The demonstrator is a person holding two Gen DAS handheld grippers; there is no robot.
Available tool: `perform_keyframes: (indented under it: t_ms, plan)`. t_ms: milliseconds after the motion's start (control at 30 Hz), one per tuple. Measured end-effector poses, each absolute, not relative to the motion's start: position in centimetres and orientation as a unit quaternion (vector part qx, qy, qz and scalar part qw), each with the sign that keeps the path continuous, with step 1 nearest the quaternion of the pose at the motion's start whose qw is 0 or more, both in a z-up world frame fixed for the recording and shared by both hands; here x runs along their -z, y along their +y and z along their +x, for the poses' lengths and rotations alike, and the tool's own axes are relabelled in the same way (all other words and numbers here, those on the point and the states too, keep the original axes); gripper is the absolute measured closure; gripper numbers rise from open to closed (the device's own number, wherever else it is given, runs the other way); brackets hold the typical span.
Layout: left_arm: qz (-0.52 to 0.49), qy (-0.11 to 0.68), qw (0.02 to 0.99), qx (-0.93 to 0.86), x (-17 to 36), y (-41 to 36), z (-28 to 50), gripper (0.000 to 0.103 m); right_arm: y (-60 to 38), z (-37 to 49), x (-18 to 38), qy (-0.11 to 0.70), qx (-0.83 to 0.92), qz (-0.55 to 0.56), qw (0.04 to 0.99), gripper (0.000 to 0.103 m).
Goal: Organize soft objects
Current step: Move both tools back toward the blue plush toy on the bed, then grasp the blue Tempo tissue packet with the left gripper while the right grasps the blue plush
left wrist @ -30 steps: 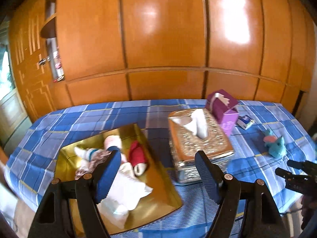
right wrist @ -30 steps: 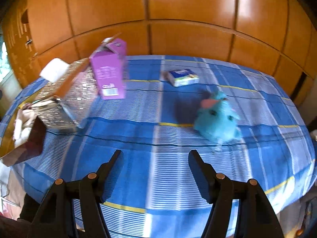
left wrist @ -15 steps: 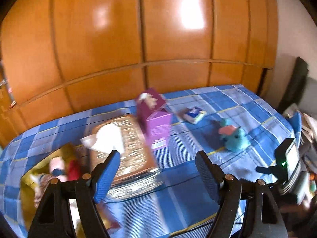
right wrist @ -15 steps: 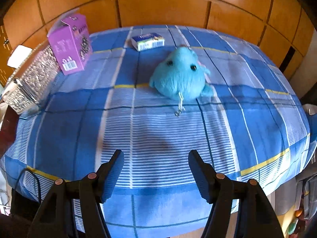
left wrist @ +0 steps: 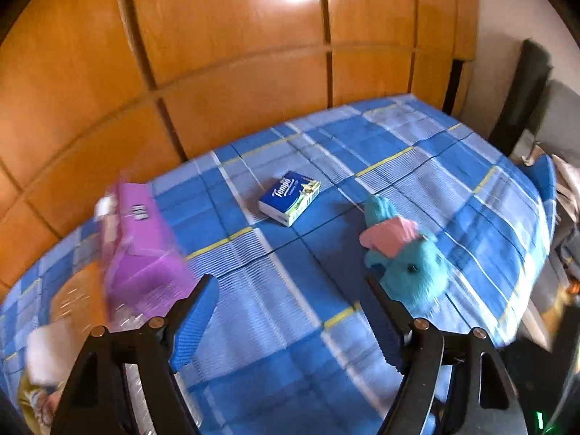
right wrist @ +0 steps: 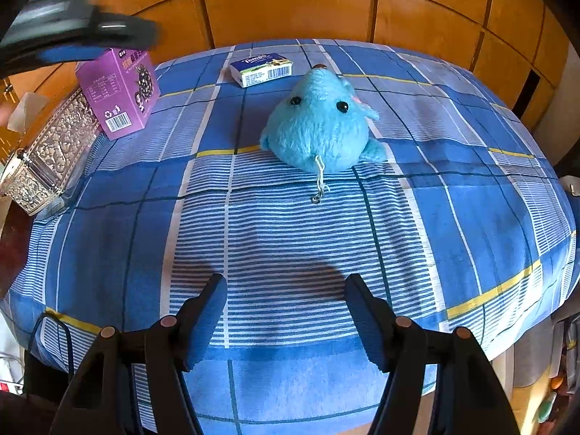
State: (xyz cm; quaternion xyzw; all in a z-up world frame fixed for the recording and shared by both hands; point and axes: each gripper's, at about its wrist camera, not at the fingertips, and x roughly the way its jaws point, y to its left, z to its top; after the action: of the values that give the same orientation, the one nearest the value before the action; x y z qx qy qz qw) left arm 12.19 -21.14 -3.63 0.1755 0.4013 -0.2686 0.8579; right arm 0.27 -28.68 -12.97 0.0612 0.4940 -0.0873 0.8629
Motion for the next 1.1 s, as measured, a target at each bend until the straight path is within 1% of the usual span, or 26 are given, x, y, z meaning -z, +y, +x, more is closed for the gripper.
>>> perform_keyframes:
  t_ms: [167, 233, 333, 400, 567, 700, 733, 767, 800, 867, 967, 1100]
  plan:
    - [0.183, 0.437, 0.847, 0.241, 6.6, -24.6, 17.5, 0.023, -29.2, 0.3, 13.0, 0.487, 0.082, 0.081, 0.866, 0.034]
    - [0.200, 0.439, 0.844, 0.234, 7.5, -25.9, 18.9, 0.023, -29.5, 0.3, 12.9, 0.484, 0.080, 0.090, 0.866, 0.034]
    - [0.228, 0.442, 0.836, 0.231, 8.9, -28.0, 20.5, 0.021, -29.8, 0.2, 12.9, 0.479, 0.078, 0.105, 0.868, 0.033]
    - [0.238, 0.443, 0.834, 0.227, 9.8, -29.4, 21.9, 0.016, -29.9, 0.1, 12.8, 0.478, 0.075, 0.106, 0.869, 0.033]
    - [0.244, 0.437, 0.837, 0.222, 11.1, -31.1, 24.8, 0.016, -30.4, -0.1, 12.8, 0.474, 0.068, 0.123, 0.869, 0.033]
    - [0.236, 0.450, 0.831, 0.228, 12.1, -32.0, 26.6, 0.016, -30.5, 0.1, 12.9, 0.471, 0.063, 0.121, 0.872, 0.032]
    - [0.235, 0.453, 0.829, 0.230, 12.3, -32.1, 26.7, 0.018, -30.5, 0.1, 12.9, 0.470, 0.062, 0.121, 0.872, 0.032]
    - [0.239, 0.457, 0.826, 0.227, 12.7, -32.3, 26.8, 0.027, -30.5, 0.1, 12.9, 0.469, 0.062, 0.121, 0.873, 0.032]
    - [0.242, 0.461, 0.824, 0.224, 13.1, -32.3, 26.7, 0.032, -30.5, 0.0, 12.9, 0.468, 0.062, 0.122, 0.873, 0.032]
    - [0.219, 0.466, 0.824, 0.236, 12.8, -31.8, 26.3, 0.037, -30.6, 0.0, 12.9, 0.467, 0.062, 0.125, 0.873, 0.032]
    - [0.208, 0.464, 0.827, 0.240, 12.5, -30.7, 24.2, 0.039, -30.7, 0.0, 12.9, 0.466, 0.063, 0.127, 0.873, 0.032]
    - [0.203, 0.467, 0.826, 0.243, 12.6, -29.0, 20.4, 0.039, -30.6, 0.0, 12.9, 0.467, 0.065, 0.126, 0.873, 0.032]
